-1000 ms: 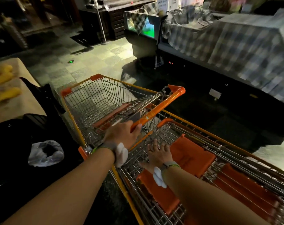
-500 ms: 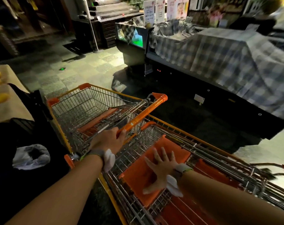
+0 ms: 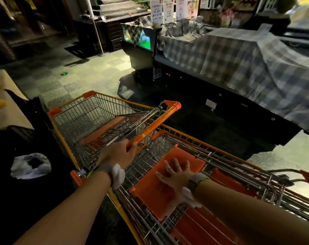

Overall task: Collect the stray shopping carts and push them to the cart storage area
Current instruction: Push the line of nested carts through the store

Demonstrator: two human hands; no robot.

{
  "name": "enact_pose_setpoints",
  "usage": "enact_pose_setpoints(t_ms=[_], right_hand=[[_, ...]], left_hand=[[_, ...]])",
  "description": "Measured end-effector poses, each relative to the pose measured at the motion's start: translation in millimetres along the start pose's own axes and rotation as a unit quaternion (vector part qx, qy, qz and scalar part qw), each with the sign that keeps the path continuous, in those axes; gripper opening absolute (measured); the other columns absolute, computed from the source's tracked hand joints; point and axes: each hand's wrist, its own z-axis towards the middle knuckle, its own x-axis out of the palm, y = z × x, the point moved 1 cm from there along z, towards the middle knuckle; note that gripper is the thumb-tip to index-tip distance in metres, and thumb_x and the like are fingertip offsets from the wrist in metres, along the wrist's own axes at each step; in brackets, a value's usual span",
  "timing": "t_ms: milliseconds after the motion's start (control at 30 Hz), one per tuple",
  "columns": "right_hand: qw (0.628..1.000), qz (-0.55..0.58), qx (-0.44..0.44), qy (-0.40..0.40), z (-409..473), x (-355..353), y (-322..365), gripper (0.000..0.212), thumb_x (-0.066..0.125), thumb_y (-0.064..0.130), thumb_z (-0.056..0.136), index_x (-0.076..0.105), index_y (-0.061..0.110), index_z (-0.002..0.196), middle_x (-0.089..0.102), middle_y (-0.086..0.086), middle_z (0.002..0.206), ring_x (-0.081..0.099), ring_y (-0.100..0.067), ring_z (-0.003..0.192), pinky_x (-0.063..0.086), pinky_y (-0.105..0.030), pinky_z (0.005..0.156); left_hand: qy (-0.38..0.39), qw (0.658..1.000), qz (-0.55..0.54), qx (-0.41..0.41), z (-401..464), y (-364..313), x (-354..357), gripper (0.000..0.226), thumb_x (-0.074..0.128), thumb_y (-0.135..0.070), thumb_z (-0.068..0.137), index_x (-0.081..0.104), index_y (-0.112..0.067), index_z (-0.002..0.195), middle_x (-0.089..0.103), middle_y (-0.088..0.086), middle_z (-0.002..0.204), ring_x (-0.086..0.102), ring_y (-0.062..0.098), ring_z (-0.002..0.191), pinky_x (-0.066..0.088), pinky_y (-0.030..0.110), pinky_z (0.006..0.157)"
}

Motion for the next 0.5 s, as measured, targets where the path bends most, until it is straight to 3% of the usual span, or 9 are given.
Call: enact_pose_setpoints(t_ms=[200, 300, 400, 500], right_hand=[[1.0, 0.002, -0.011, -0.01, -10.3, 2.9, -4.4, 0.111, 0.069, 0.064, 0.083, -0.013, 0.046, 0.155, -0.026, -0.006, 0.165, -0.021, -0.048, 0.148, -0.005, -0.083, 0.106], [0.999, 0.028, -0.027, -0.031, -16.2, 6.8, -5.5, 0.112, 0.062, 0.079, 0.077, -0.013, 0.048, 0.155, -0.026, -0.003, 0.165, -0.023, -0.046, 0.148, -0.009, -0.081, 0.107], [0.994, 0.069, -0.049, -0.068, -25.7, 14.1, -7.9, 0.111, 0.054, 0.087, 0.074, -0.012, 0.049, 0.155, -0.025, 0.001, 0.166, -0.024, -0.04, 0.149, -0.015, -0.074, 0.111], [0.989, 0.105, -0.026, -0.105, -39.9, 26.1, 1.4, 0.108, 0.047, 0.088, 0.078, -0.009, 0.041, 0.158, -0.021, 0.0, 0.166, -0.019, -0.033, 0.152, -0.01, -0.062, 0.119]], left_hand=[[0.03, 0.999, -0.014, 0.009, -37.3, -42.9, 2.9, 0.044, 0.029, -0.061, 0.103, 0.05, -0.026, 0.086, 0.058, -0.005, 0.071, 0.054, 0.011, 0.064, 0.035, 0.03, 0.055], [0.036, 0.999, -0.018, 0.008, -59.7, -74.0, 14.5, 0.048, 0.024, -0.063, 0.103, 0.056, -0.026, 0.098, 0.06, -0.004, 0.079, 0.053, 0.016, 0.069, 0.035, 0.032, 0.06], [0.048, 0.998, -0.044, -0.001, -75.5, -101.3, 27.1, 0.052, 0.023, -0.061, 0.103, 0.059, -0.024, 0.106, 0.068, 0.005, 0.095, 0.056, 0.022, 0.08, 0.039, 0.035, 0.069], [0.055, 0.997, -0.06, 0.006, -92.2, -121.2, 32.5, 0.05, 0.024, -0.059, 0.104, 0.06, -0.024, 0.109, 0.07, 0.005, 0.099, 0.059, 0.022, 0.082, 0.041, 0.035, 0.071]])
